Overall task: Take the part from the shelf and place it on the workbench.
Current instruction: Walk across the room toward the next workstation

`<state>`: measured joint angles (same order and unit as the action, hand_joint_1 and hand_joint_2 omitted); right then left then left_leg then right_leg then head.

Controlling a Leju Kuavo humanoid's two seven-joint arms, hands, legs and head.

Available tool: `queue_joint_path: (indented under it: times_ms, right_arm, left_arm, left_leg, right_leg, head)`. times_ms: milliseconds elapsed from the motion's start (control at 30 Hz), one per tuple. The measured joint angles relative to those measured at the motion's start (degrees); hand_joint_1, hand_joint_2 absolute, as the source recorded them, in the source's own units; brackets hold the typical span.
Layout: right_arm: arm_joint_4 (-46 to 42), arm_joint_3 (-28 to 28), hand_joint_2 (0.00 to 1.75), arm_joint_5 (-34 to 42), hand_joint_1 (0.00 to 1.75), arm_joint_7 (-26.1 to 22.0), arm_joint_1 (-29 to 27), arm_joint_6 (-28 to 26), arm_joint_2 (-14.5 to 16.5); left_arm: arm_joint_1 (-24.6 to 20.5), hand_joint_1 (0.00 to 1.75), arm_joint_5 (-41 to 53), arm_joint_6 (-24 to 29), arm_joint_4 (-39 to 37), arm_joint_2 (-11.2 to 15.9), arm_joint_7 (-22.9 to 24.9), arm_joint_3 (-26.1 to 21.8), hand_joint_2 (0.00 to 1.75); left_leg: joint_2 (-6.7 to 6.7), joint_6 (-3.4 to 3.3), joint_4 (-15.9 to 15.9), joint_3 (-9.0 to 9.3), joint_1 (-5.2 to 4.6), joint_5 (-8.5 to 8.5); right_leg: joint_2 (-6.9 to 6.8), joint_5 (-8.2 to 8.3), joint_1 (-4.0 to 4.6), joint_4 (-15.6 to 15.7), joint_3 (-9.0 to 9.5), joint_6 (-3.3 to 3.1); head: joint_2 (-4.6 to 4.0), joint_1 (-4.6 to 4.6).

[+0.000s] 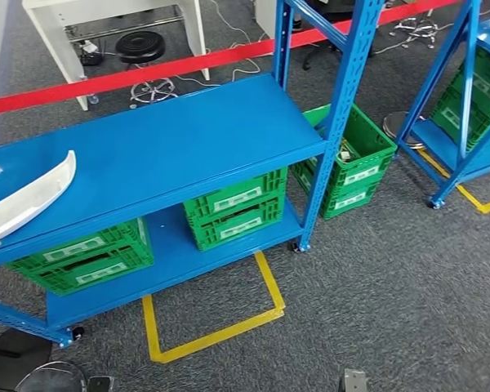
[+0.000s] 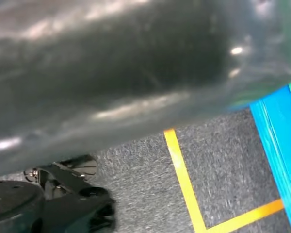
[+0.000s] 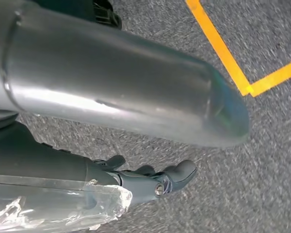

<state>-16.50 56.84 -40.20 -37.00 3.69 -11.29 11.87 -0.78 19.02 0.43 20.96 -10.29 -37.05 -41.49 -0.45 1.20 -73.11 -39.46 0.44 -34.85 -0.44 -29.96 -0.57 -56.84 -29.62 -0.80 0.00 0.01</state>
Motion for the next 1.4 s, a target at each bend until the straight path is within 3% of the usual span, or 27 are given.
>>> queue_joint_path:
  times_ms: [33, 67, 133, 200, 333, 500, 667, 1267, 1400]
  right_arm:
    - [0.00, 0.02, 0.00, 0.01, 0.00, -0.01, 0.01, -0.01, 0.00]
    - [0.00, 0.03, 0.00, 0.01, 0.00, -0.02, 0.03, -0.01, 0.00]
    - [0.02, 0.05, 0.00, 0.01, 0.00, -0.05, 0.12, 0.01, 0.02]
    - [0.07, 0.06, 0.00, 0.02, 0.00, -0.09, 0.22, 0.04, 0.05]
    - [0.11, 0.05, 0.00, -0.04, 0.00, -0.21, 0.25, 0.25, 0.07]
    - [0.15, 0.08, 0.00, -0.09, 0.00, -0.27, 0.31, 0.32, 0.05]
    - [0.17, 0.07, 0.00, -0.13, 0.00, -0.27, 0.32, 0.48, 0.04]
    - [0.22, 0.20, 0.00, -0.03, 0.00, -1.45, 0.32, 1.72, 0.04]
    - [0.22, 0.26, 0.00, -0.55, 0.00, -1.45, 0.47, 1.00, 0.05]
  left_arm:
    - [0.15, 0.00, -0.01, 0.00, 0.00, 0.00, 0.00, 0.01, 0.00]
    - [0.30, 0.00, -0.01, 0.00, 0.00, 0.00, 0.00, 0.01, 0.00]
    - [0.44, 0.00, -0.01, 0.01, 0.00, 0.05, 0.00, 0.01, 0.00]
    - [0.40, 0.00, -0.02, 0.01, 0.00, 0.13, 0.00, 0.01, 0.00]
    - [0.45, 0.00, -0.37, -0.05, 0.02, 0.13, 0.00, 0.01, 0.00]
    - [0.38, 0.00, -0.42, -0.15, 0.01, 0.04, 0.00, 0.05, 0.00]
    - [0.38, 0.00, -0.42, -0.17, 0.01, 0.04, 0.00, 0.10, 0.00]
    - [0.39, 0.00, -0.89, 0.05, 0.00, 0.07, 0.00, 0.84, 0.00]
    - [0.40, 0.00, -0.97, 0.04, 0.00, 0.12, 0.00, 0.90, 0.00]
  left_leg:
    - [0.10, 0.02, -0.41, -0.63, 0.05, 1.03]
    - [0.13, -0.09, 1.35, -0.15, 0.06, 3.13]
    - [0.39, -0.79, 8.41, 2.78, -0.18, 7.96]
    - [0.73, -1.56, 13.49, 5.21, -0.54, 9.56]
    - [0.61, -1.30, 14.92, 5.90, -0.66, 8.53]
    - [0.60, -1.71, 14.93, 5.96, -0.70, 8.08]
    - [0.60, -1.97, 14.93, 6.18, -0.71, 7.87]
    - [0.60, -1.97, 14.94, 6.49, -0.57, 7.87]
    - [0.35, -3.02, 16.04, 7.14, -0.57, 8.05]
  right_leg:
    - [-0.37, -0.37, 0.03, 0.00, 0.46, 0.03]
    - [-0.59, -0.77, 0.06, -0.01, 1.02, 0.07]
    - [-0.87, -1.66, 0.14, 0.06, 2.09, 0.32]
    - [-0.97, -2.39, 0.26, -0.07, 2.63, 0.84]
    - [-1.12, -2.69, 0.29, -0.13, 2.87, 1.06]
    - [-1.13, -2.79, 0.26, 0.73, 3.29, 1.21]
    - [-1.16, -2.85, 0.26, 1.00, 3.01, 1.38]
    - [-1.16, -2.85, 0.39, 1.00, 3.27, 1.59]
    - [-1.19, -2.78, 0.20, 1.65, 3.93, 2.32]
  head:
    - [0.00, -0.01]
    - [0.00, -0.02]
    - [0.00, 0.02]
    - [0.00, 0.07]
    - [0.02, 0.17]
    - [0.02, 0.20]
    - [0.02, 0.20]
    - [0.02, 0.17]
    - [0.02, 0.17]
